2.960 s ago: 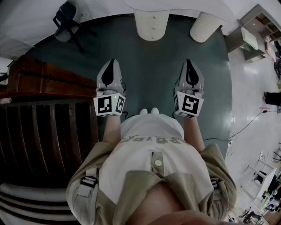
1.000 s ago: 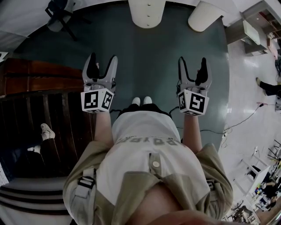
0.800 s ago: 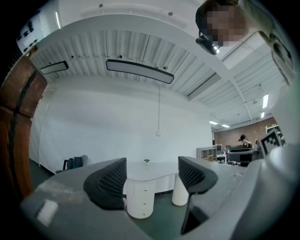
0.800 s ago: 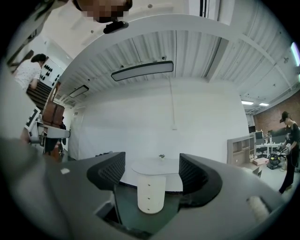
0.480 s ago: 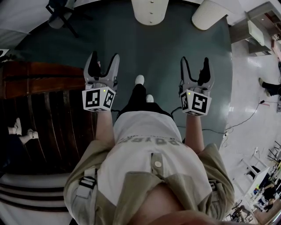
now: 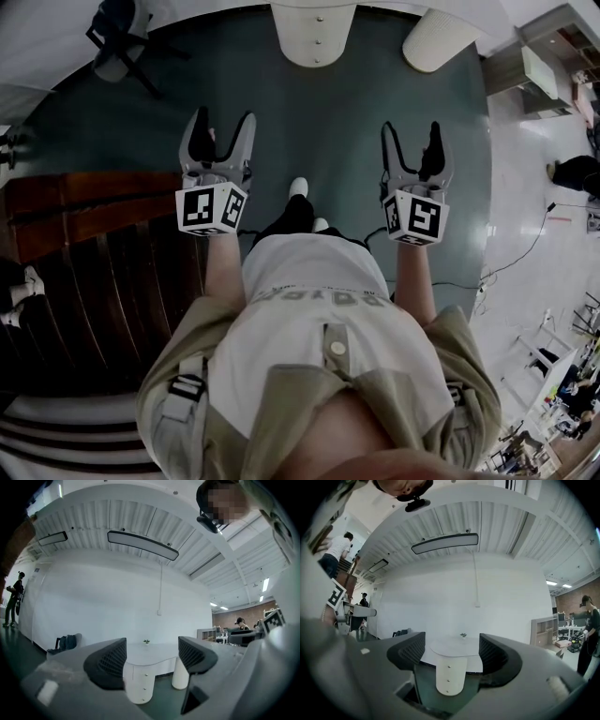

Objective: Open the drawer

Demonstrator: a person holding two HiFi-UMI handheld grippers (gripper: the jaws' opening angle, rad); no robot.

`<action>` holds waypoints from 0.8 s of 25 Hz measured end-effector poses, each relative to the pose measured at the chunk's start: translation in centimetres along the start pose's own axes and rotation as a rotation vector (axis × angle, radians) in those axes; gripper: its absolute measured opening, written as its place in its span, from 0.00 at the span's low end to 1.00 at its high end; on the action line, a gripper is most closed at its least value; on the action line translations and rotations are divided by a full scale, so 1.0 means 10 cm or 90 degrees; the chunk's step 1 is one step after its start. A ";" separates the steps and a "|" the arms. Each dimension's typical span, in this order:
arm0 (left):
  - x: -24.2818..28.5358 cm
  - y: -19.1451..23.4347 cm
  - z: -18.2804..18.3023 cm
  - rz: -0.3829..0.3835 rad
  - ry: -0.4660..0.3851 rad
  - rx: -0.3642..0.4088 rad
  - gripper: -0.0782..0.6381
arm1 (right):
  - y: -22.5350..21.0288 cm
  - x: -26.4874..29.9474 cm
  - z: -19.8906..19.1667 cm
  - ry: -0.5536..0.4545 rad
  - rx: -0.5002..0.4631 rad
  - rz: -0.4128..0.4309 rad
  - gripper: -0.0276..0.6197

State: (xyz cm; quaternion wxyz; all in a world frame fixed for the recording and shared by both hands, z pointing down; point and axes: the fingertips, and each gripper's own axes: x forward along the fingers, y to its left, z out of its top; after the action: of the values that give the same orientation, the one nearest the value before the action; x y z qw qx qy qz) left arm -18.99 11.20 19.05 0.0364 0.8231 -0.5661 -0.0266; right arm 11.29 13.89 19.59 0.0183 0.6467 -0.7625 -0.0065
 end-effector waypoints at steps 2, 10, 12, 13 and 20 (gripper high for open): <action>0.15 0.13 0.04 -0.006 -0.009 0.001 0.59 | 0.02 0.16 0.03 -0.007 -0.004 -0.008 0.58; 0.72 0.62 0.31 -0.028 -0.050 0.014 0.59 | 0.17 0.81 0.19 -0.038 -0.011 -0.033 0.58; 0.84 0.71 0.35 -0.031 -0.053 0.015 0.59 | 0.20 0.94 0.23 -0.040 -0.012 -0.038 0.58; 0.88 0.76 0.36 -0.032 -0.052 0.016 0.59 | 0.22 1.00 0.24 -0.040 -0.012 -0.039 0.58; 1.08 0.92 0.27 -0.034 -0.042 0.005 0.59 | 0.21 1.23 0.19 -0.026 -0.014 -0.047 0.58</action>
State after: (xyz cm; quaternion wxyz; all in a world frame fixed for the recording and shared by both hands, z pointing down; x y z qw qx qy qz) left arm -23.89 -2.21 17.21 0.0137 0.8366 -0.5451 -0.0524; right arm 7.10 2.07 18.00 0.0094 0.6739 -0.7382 -0.0287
